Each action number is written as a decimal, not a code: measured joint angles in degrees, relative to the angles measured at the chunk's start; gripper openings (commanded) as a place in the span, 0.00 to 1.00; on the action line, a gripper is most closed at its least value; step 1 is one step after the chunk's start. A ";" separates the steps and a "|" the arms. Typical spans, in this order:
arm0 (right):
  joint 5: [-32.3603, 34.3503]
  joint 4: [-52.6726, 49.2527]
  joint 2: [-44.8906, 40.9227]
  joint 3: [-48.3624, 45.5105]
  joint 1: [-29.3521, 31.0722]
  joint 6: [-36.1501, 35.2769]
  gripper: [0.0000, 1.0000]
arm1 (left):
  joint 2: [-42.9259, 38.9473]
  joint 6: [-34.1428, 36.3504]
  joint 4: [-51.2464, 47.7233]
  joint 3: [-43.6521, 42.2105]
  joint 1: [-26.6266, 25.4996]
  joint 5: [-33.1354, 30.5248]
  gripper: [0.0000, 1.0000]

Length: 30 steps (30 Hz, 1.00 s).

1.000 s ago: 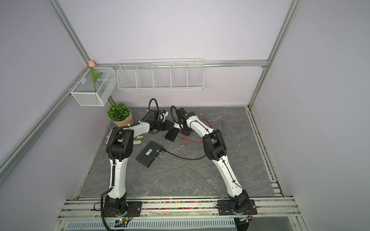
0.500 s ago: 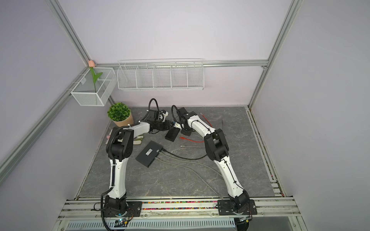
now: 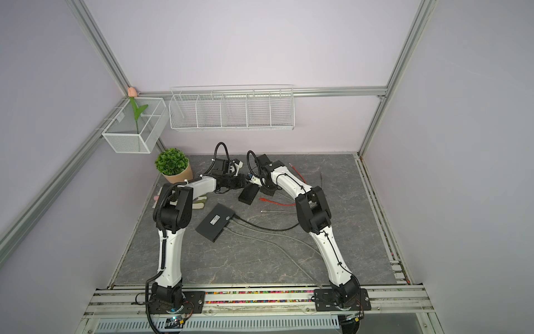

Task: Insert the plug into the switch port

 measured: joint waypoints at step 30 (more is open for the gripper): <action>-0.66 -5.18 3.02 4.72 -0.11 0.44 0.07 | 0.00 -0.59 1.36 -0.87 0.20 1.75 0.30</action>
